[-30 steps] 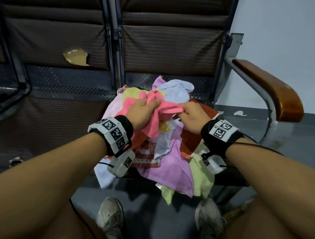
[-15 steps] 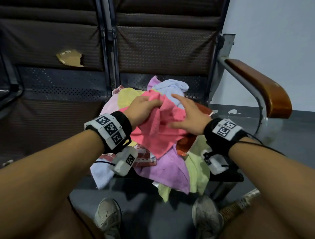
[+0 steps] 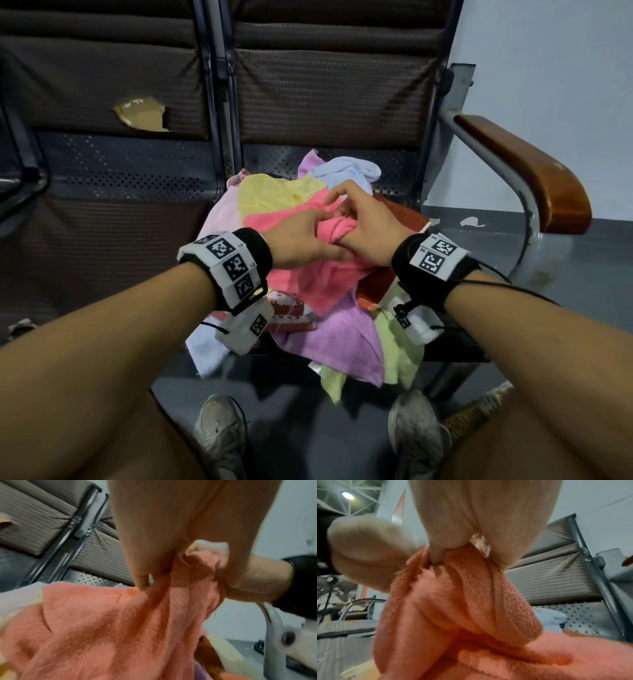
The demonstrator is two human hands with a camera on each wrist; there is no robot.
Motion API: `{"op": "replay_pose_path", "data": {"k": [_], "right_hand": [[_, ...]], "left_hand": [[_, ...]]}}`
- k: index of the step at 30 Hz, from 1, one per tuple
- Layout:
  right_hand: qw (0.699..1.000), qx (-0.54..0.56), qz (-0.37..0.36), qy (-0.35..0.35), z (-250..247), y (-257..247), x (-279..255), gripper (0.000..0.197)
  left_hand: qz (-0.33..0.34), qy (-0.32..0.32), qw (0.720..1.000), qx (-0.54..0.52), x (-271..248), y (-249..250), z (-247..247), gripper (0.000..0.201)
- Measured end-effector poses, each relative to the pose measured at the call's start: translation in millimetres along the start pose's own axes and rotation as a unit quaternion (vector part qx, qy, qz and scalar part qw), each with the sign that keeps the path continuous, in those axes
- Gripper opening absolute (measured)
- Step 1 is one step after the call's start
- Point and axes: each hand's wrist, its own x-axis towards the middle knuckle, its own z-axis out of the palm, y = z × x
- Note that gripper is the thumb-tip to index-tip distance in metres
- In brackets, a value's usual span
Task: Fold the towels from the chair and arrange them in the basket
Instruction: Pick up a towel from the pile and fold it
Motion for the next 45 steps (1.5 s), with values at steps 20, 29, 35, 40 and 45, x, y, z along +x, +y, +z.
{"op": "replay_pose_path", "data": {"k": [20,29,35,40,45], "right_hand": [[1.0,-0.022,-0.02,-0.007,9.3,-10.2,21.8,0.037],[0.973,-0.198,0.114,-0.028,-10.5,28.4,11.6,0.024],[0.995,-0.076,0.014,0.059,-3.4,-5.4,19.3,0.02],[0.982,-0.16,0.097,-0.028,-16.5,2.4,13.7,0.026],[0.968,-0.169,0.174,-0.067,-16.1,19.9,-0.4,0.027]], "left_hand": [[0.041,0.137,0.976,0.164,-4.1,-20.8,-17.5,0.041],[0.01,0.301,0.95,0.079,-3.9,-17.3,-41.0,0.025],[0.057,0.195,0.949,0.241,3.7,-18.8,-24.4,0.02],[-0.005,0.362,0.922,0.136,16.9,-9.9,-35.9,0.029],[-0.072,0.361,0.929,0.014,21.1,-12.7,-37.4,0.02]]}}
